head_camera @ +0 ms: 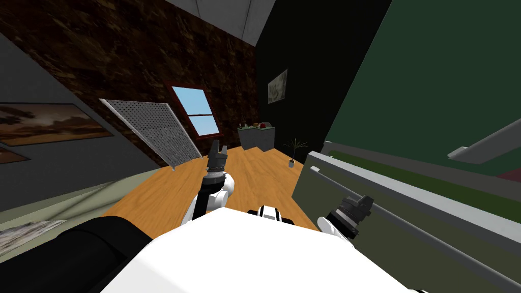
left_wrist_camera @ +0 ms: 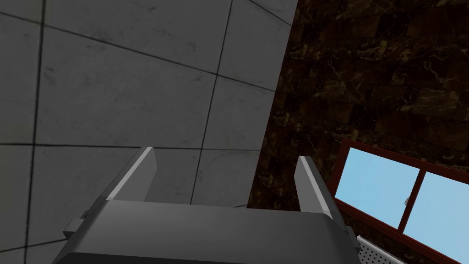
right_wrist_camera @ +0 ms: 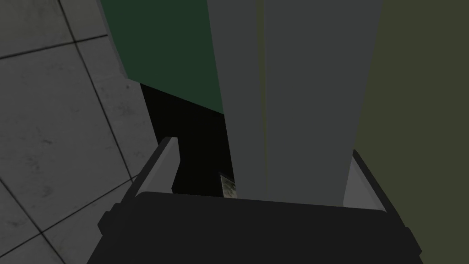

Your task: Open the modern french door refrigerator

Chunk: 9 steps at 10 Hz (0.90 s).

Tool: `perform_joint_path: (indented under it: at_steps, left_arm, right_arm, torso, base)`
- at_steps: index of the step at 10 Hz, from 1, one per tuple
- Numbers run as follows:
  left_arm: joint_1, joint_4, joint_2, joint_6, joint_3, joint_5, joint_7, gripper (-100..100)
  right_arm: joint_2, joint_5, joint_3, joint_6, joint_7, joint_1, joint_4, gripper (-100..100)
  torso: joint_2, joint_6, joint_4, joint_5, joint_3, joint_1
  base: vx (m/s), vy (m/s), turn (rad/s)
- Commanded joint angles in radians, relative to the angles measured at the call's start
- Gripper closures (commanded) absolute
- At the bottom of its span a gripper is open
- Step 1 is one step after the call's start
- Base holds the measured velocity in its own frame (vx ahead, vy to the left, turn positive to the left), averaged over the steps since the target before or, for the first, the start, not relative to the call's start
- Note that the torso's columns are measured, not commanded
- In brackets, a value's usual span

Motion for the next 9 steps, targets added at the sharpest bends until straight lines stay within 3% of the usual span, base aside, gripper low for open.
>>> perform_joint_path:
  at_steps: [1,2,3,4,9]
  left_arm:
    - [0.000,0.000,0.000,0.000,0.000,0.000,0.000,0]
    - [0.000,0.000,0.000,0.000,0.000,0.000,0.000,0]
    - [0.000,0.000,0.000,0.000,0.000,0.000,0.000,0]
    - [0.000,0.000,0.000,0.000,0.000,0.000,0.000,0]
    - [0.000,0.000,0.000,0.000,0.000,0.000,0.000,0]
  right_arm:
    - [-0.013,-0.031,-0.018,-0.027,0.035,-0.057,0.019,-100]
    - [-0.019,-0.046,-0.027,-0.045,0.057,-0.082,0.021,-100]
    - [-0.010,-0.036,-0.021,-0.025,0.033,-0.078,0.044,-100]
    - [-0.010,-0.038,-0.022,-0.030,0.037,-0.080,0.044,0]
    - [-0.008,-0.037,-0.020,-0.030,0.036,-0.080,0.045,0]
  torso:
    - [0.002,-0.002,0.000,-0.001,0.001,0.000]
    - [0.003,-0.004,0.001,-0.001,0.002,-0.001]
    - [0.005,-0.003,0.002,-0.001,0.003,-0.001]
    - [0.002,-0.001,0.001,0.000,0.001,0.001]
    - [0.002,-0.003,0.000,-0.001,0.002,-0.001]
  base:
    - [-0.121,-0.005,0.191]
    - [-0.160,-0.012,0.230]
    - [-0.073,-0.007,0.063]
    - [-0.011,0.001,0.002]
    - [-0.001,0.000,0.001]
